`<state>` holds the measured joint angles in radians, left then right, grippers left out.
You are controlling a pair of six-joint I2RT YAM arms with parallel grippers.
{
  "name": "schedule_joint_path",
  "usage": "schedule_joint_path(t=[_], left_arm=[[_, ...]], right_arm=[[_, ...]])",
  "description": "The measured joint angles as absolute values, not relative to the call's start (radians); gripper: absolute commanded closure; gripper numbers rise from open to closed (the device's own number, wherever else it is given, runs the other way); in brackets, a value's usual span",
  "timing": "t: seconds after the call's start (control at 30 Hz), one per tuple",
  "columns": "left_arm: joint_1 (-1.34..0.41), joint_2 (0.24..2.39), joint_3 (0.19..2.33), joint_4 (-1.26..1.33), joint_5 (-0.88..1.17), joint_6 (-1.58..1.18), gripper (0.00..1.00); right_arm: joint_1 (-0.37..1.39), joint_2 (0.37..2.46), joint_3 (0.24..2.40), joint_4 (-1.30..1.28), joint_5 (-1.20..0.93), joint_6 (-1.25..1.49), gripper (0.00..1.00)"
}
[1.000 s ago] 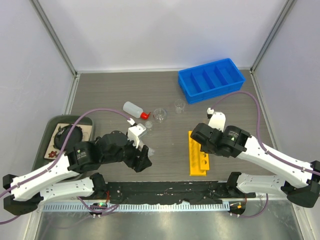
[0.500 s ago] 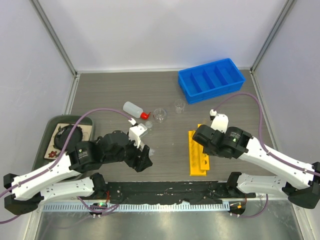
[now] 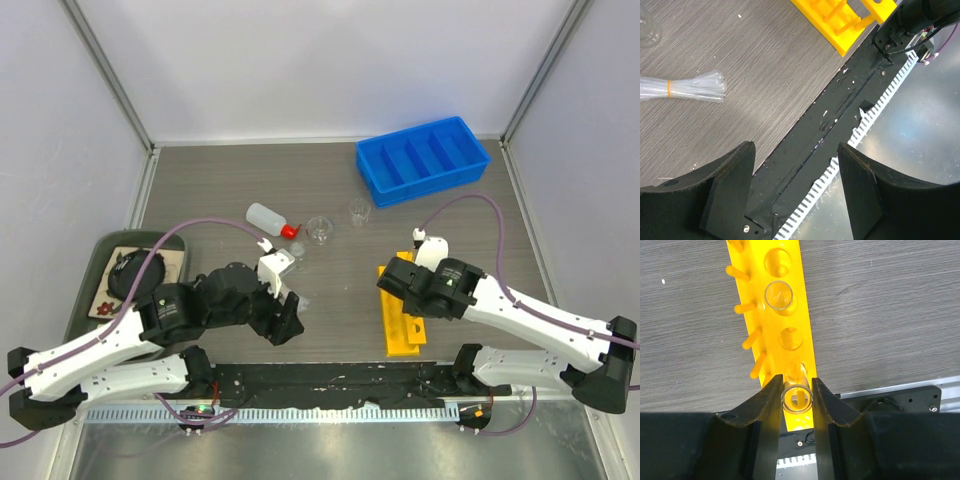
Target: Organize the chemistry lab equipment
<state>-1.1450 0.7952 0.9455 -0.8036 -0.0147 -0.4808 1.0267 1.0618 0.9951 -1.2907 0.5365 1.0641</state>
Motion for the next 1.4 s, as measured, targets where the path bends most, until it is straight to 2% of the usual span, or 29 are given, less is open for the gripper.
schedule_joint_path(t=[0.57,0.77,1.13,1.4], left_arm=[[-1.145,0.759,0.925,-0.805,-0.015,-0.465,0.29],[-1.145,0.756,0.923,-0.805,-0.015,-0.463,0.29],[-1.145,0.756,0.919,-0.806,-0.015,-0.463,0.29],[-1.145,0.757,0.918,-0.806,-0.015,-0.463,0.28]], right_arm=[[1.027,1.132,0.894,-1.183,0.537,1.128,0.79],[1.027,1.132,0.884,-1.169,0.537,1.136,0.74],[1.027,1.137,0.882,-1.136,0.537,1.136,0.55],[1.027,1.150,0.883,-1.130,0.537,1.135,0.46]])
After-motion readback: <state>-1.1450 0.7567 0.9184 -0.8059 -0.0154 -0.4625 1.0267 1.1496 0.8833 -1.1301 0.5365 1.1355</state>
